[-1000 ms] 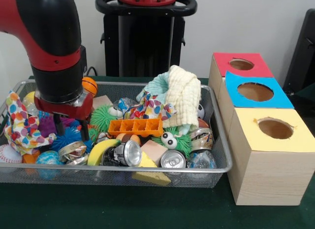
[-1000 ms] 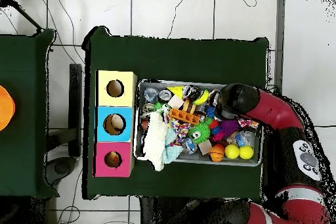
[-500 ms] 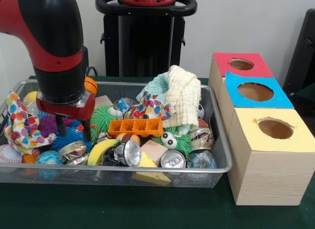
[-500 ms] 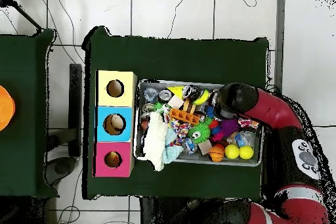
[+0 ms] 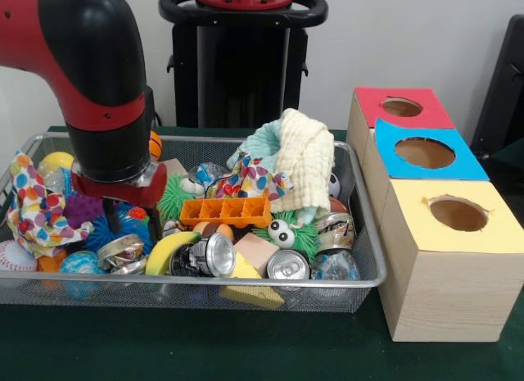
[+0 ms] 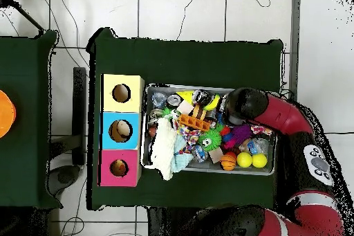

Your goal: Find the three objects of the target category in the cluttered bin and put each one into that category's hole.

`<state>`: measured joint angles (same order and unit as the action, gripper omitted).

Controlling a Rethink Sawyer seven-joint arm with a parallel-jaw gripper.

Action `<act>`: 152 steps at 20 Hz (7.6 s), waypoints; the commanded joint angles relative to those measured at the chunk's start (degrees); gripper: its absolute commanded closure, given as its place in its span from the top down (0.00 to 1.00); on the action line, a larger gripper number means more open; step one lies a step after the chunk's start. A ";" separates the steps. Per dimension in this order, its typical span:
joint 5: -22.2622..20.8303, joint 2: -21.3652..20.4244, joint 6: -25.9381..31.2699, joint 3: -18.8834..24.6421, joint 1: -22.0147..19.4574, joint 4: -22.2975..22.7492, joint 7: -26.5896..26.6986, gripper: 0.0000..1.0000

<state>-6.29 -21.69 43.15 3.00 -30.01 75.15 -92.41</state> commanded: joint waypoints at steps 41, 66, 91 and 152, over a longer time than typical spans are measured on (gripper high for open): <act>2.52 1.67 -11.61 1.17 6.64 8.02 -13.25 1.00; 8.83 -2.23 -12.17 -1.50 10.92 14.48 -15.74 1.00; 5.17 -6.31 3.94 -3.64 3.30 6.02 1.31 1.00; 1.30 1.64 -0.77 -0.53 -0.78 1.57 1.07 0.00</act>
<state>-3.75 -18.81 44.46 -3.96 -29.75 72.55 -92.51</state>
